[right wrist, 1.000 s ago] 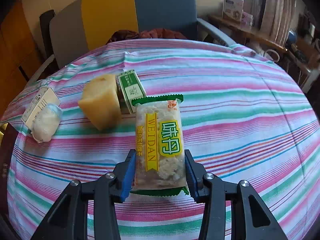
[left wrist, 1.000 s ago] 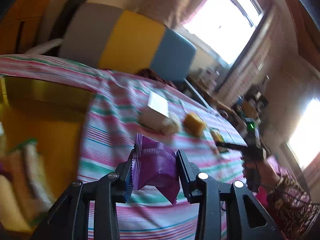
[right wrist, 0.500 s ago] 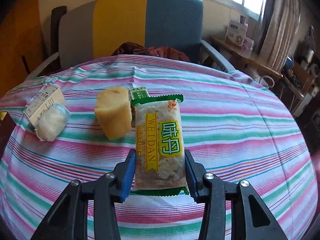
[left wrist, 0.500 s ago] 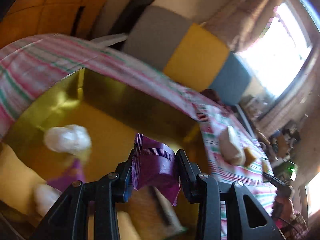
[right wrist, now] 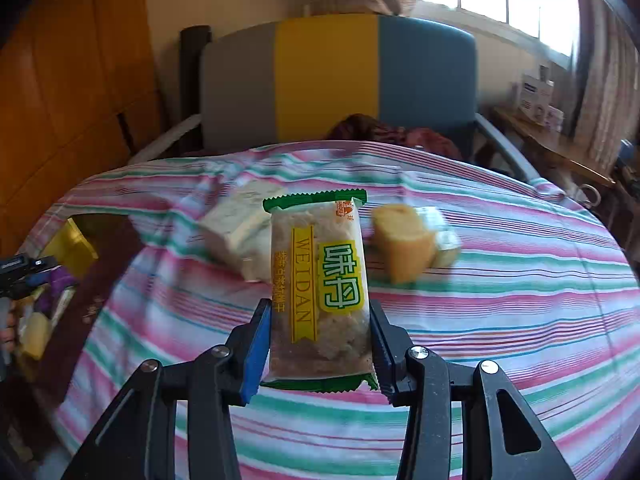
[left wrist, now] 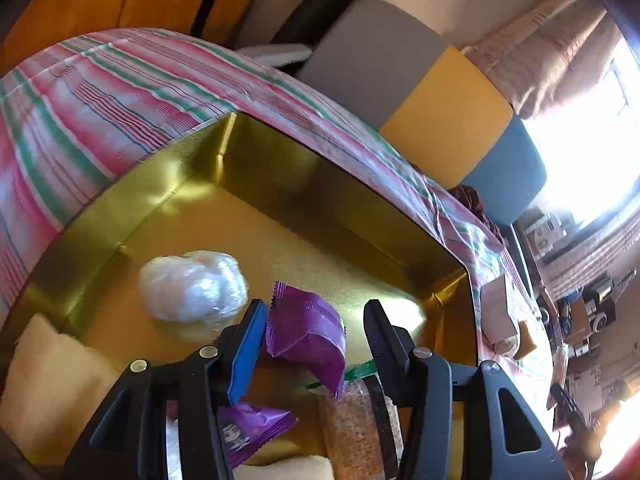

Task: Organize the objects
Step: 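Carry both snack packs over the gold tray, then release the purple pack with the left tool while the right tool drops the WEIDAN pack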

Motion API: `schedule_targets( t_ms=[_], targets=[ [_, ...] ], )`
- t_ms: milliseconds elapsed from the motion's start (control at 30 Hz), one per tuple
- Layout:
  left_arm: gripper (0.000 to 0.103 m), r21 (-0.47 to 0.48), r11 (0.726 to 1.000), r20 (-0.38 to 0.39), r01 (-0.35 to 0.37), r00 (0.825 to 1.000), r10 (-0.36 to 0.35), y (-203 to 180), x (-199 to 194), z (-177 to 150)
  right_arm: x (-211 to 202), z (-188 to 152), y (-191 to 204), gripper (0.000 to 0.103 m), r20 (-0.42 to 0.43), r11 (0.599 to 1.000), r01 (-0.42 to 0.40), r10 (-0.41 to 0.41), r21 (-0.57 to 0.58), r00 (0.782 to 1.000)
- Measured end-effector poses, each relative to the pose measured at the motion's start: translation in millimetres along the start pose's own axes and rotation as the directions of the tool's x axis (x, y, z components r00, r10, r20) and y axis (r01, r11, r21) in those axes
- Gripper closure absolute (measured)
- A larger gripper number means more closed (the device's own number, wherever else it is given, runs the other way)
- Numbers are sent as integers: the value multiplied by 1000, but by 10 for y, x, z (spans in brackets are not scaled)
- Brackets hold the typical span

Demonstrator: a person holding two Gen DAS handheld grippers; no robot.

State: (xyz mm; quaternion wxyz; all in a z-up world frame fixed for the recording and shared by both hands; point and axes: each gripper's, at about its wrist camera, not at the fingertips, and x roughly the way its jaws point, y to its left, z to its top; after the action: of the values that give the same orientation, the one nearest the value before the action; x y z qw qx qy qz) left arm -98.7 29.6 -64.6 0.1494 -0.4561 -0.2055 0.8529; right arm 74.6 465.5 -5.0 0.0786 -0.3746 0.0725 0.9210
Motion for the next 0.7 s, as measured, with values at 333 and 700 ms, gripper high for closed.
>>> schedule_targets(
  t_ms=[333, 700],
  targets=[
    [50, 184, 983, 175, -2, 984, -31, -180, -599, -366, 33, -118, 1095, 57, -41, 973, -225, 223, -53, 974],
    [46, 240, 970, 199, 38, 976, -88, -199, -881, -680, 188, 0, 2138, 57, -87, 934, -328, 318, -141, 944]
  ],
)
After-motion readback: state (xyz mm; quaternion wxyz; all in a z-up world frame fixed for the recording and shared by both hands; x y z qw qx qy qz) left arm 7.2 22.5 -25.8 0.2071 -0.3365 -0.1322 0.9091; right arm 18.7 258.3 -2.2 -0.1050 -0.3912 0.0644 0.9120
